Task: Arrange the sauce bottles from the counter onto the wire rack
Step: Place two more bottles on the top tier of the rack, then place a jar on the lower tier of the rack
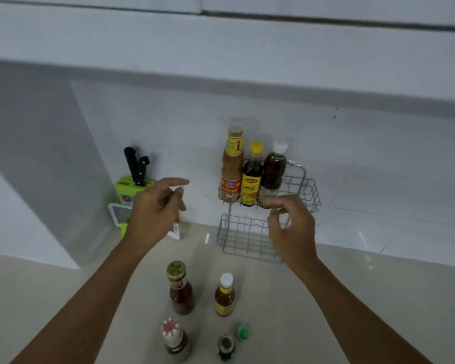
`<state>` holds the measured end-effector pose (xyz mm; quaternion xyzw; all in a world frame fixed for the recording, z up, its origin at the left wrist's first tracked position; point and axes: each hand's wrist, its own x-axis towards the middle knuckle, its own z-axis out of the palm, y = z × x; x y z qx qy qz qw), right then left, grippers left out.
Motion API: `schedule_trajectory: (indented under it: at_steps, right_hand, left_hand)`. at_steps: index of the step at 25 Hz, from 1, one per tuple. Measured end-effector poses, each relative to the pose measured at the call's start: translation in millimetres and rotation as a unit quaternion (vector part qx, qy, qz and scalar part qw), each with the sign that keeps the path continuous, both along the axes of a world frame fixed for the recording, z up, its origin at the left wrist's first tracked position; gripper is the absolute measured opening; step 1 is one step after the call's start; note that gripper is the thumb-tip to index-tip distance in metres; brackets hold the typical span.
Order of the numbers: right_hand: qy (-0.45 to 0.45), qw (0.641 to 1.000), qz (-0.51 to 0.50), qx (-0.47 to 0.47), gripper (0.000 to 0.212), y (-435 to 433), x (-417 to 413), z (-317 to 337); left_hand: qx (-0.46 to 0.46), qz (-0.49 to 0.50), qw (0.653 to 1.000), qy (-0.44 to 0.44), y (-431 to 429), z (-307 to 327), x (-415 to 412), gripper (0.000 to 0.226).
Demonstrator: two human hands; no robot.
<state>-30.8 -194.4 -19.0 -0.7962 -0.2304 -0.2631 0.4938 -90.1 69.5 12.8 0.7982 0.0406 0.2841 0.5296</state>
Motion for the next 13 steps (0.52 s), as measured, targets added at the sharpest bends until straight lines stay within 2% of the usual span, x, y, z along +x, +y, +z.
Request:
schedule_trajectory:
  at_steps: [1,3,5,6,8,10,13]
  right_hand:
    - [0.001,0.998,0.049,-0.026,0.028,13.5,-13.8,-7.4]
    - [0.034,0.985,0.147,-0.085,0.025,44.1,-37.1,-23.1]
    - [0.113,0.951,0.219,-0.187,0.028,72.9,-56.7,-36.4]
    - [0.155,0.925,0.244,-0.247,0.037,87.2,-64.8,-43.1]
    - [0.197,0.882,0.263,-0.339,0.055,107.5,-72.0,-57.4]
    - [0.201,0.872,0.247,-0.373,0.058,119.2,-70.0,-63.1]
    - [0.199,0.866,0.241,-0.389,0.052,127.3,-61.9,-60.3]
  left_hand:
    - [-0.021,0.013,0.999,0.028,16.5,-27.1,-10.1,0.03]
    - [0.002,0.024,0.996,0.083,42.9,-87.0,-33.7,0.053]
    - [0.036,-0.009,0.989,0.145,54.8,-142.7,-56.5,0.082]
    - [0.035,-0.041,0.982,0.18,57.3,-166.3,-67.5,0.091]
    - [0.005,-0.136,0.96,0.246,49.4,-197.8,-82.7,0.089]
    - [-0.048,-0.204,0.94,0.27,32.6,-216.8,-85.7,0.077]
    - [-0.093,-0.15,0.951,0.255,14.8,-231.3,-73.3,0.057]
